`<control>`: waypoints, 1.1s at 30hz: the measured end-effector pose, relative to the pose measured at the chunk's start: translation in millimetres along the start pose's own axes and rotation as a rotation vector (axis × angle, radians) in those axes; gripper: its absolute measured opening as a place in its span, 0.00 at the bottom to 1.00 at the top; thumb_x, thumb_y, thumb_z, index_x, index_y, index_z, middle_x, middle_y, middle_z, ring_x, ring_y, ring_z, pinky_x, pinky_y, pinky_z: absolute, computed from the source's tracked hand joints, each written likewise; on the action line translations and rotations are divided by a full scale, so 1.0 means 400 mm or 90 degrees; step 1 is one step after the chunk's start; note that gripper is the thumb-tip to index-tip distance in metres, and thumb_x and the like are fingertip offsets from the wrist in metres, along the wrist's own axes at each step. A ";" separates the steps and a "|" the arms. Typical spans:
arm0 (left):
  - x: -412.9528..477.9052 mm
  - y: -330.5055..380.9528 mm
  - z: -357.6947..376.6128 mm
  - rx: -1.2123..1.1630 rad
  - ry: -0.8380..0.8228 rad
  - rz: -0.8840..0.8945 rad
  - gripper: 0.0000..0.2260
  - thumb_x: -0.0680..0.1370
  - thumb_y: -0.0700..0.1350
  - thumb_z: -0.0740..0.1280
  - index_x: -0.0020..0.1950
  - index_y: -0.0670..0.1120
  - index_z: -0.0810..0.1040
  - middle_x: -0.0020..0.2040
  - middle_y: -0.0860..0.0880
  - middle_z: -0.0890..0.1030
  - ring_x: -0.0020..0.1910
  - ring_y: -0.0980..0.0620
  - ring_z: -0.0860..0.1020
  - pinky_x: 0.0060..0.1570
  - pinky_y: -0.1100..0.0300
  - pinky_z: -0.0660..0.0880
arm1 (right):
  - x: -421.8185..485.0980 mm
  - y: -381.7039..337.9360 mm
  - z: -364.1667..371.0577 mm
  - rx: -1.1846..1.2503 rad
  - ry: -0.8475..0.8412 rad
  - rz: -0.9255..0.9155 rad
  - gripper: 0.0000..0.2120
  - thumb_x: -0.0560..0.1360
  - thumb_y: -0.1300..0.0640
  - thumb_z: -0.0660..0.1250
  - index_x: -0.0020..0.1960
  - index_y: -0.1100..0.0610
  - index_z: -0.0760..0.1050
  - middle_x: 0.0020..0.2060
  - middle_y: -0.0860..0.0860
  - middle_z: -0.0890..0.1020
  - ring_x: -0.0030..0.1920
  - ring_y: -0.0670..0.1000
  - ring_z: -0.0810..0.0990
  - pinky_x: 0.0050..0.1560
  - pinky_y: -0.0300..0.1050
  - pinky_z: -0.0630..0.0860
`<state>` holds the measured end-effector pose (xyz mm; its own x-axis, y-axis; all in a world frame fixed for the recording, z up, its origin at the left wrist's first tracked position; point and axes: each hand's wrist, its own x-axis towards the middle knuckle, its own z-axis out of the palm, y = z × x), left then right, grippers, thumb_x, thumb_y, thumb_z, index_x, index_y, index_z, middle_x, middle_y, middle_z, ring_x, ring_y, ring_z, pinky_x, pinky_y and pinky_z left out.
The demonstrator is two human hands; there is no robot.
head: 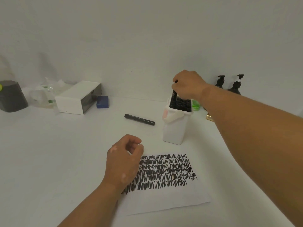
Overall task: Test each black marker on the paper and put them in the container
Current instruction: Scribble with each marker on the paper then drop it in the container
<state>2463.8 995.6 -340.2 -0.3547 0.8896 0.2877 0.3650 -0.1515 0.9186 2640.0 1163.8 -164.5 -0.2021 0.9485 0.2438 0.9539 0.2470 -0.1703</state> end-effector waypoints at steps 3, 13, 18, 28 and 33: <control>-0.001 0.002 -0.001 -0.007 -0.002 -0.005 0.06 0.75 0.43 0.71 0.44 0.55 0.81 0.38 0.53 0.83 0.40 0.61 0.78 0.36 0.74 0.71 | -0.005 0.009 0.002 0.024 0.063 -0.002 0.10 0.77 0.58 0.65 0.58 0.56 0.75 0.52 0.54 0.78 0.53 0.57 0.77 0.54 0.52 0.78; -0.004 0.012 -0.003 0.000 -0.007 -0.006 0.06 0.75 0.43 0.71 0.44 0.55 0.81 0.38 0.54 0.82 0.38 0.62 0.77 0.36 0.74 0.71 | -0.005 0.006 -0.010 -0.054 0.097 -0.019 0.08 0.77 0.65 0.66 0.54 0.62 0.81 0.53 0.58 0.83 0.55 0.60 0.80 0.60 0.55 0.78; -0.004 0.013 -0.004 0.004 -0.009 -0.008 0.07 0.76 0.43 0.70 0.44 0.56 0.80 0.38 0.54 0.81 0.37 0.62 0.77 0.36 0.74 0.71 | 0.002 -0.007 -0.015 -0.048 0.106 -0.005 0.09 0.77 0.63 0.64 0.52 0.64 0.82 0.53 0.57 0.83 0.56 0.60 0.80 0.60 0.54 0.78; -0.007 0.013 -0.004 0.004 -0.013 -0.001 0.07 0.76 0.43 0.71 0.44 0.56 0.80 0.37 0.53 0.81 0.38 0.63 0.77 0.37 0.75 0.71 | 0.006 0.043 0.008 0.107 0.085 -0.014 0.04 0.77 0.61 0.69 0.49 0.56 0.83 0.46 0.51 0.83 0.45 0.51 0.78 0.45 0.41 0.72; -0.008 0.017 -0.004 0.007 -0.006 -0.006 0.07 0.76 0.43 0.70 0.45 0.56 0.80 0.38 0.54 0.81 0.39 0.63 0.77 0.37 0.75 0.71 | 0.002 0.046 0.045 0.112 0.112 -0.001 0.04 0.78 0.60 0.70 0.49 0.57 0.83 0.44 0.49 0.82 0.53 0.55 0.80 0.53 0.44 0.75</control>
<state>2466.0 991.1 -334.6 -0.3503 0.8951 0.2759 0.3710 -0.1379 0.9183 2653.5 1172.8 -184.6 -0.1467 0.9030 0.4039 0.8973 0.2933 -0.3298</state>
